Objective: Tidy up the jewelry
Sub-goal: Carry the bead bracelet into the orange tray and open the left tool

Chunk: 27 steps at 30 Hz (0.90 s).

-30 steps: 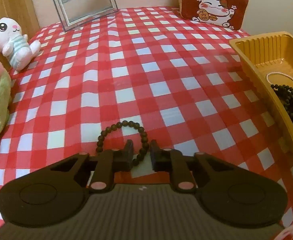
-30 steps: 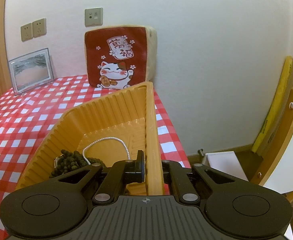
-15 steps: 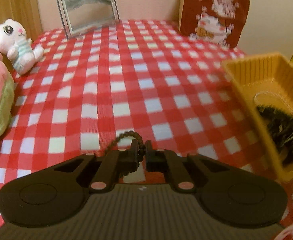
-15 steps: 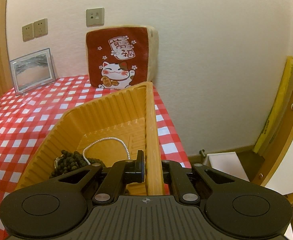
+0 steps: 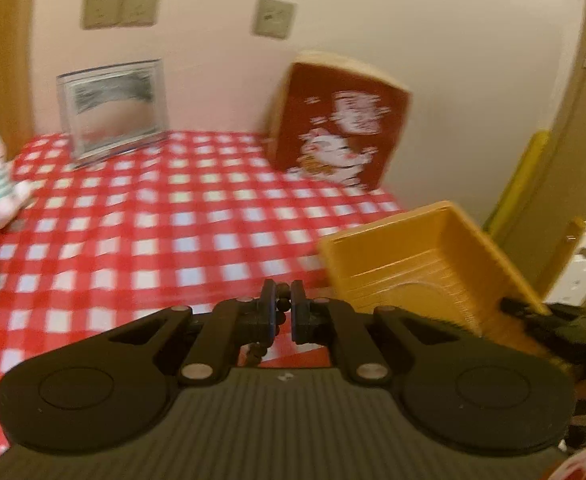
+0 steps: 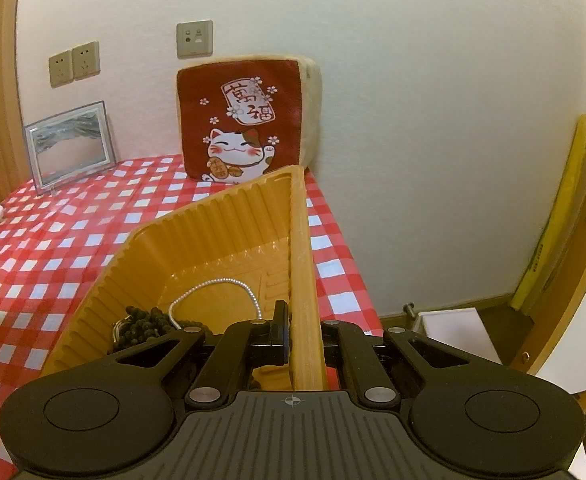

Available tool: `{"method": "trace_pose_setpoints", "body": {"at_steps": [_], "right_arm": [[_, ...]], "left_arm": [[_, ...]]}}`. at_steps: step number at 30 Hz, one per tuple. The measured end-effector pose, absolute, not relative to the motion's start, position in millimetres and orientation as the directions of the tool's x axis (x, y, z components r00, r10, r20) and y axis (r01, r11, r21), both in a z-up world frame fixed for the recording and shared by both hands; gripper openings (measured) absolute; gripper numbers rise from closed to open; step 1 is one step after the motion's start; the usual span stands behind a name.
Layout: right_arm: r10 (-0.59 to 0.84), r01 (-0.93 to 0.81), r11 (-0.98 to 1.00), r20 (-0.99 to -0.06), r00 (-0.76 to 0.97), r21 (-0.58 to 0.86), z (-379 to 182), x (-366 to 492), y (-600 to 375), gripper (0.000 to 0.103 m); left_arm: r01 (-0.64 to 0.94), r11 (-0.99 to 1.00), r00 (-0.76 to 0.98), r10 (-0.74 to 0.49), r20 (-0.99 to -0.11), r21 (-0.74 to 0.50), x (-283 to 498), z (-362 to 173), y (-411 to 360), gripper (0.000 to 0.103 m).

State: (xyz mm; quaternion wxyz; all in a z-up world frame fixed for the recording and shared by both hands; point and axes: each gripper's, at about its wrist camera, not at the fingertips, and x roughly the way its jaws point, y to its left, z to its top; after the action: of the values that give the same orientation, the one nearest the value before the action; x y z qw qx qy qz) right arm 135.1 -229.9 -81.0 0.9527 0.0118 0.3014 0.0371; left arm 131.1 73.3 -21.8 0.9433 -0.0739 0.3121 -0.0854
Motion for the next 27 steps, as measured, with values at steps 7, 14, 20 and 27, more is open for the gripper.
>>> {"method": "trace_pose_setpoints", "body": {"at_steps": [7,14,20,27], "right_arm": [[0.081,-0.069,0.997,-0.572,0.816,0.043,-79.8,134.1,-229.9,0.005],[0.087,-0.078,0.996,-0.571,0.816,0.041,-79.8,132.0,-229.6,0.005],[0.094,-0.082,0.995,-0.573,0.814,0.047,-79.7,132.9,-230.8,0.005],[0.104,-0.09,0.995,-0.574,0.812,0.053,-80.5,133.7,-233.2,0.005]], "left_arm": [[0.264,0.934,0.756,-0.356,-0.549,-0.242,138.3,-16.3,20.1,0.006],[0.361,0.893,0.701,-0.45,-0.553,-0.269,152.6,-23.1,-26.6,0.005],[0.409,0.876,0.662,-0.479,-0.577,-0.257,163.2,-35.0,-56.1,0.006],[0.413,0.874,0.626,-0.476,-0.617,-0.255,167.9,-51.8,-71.1,0.009]]}}
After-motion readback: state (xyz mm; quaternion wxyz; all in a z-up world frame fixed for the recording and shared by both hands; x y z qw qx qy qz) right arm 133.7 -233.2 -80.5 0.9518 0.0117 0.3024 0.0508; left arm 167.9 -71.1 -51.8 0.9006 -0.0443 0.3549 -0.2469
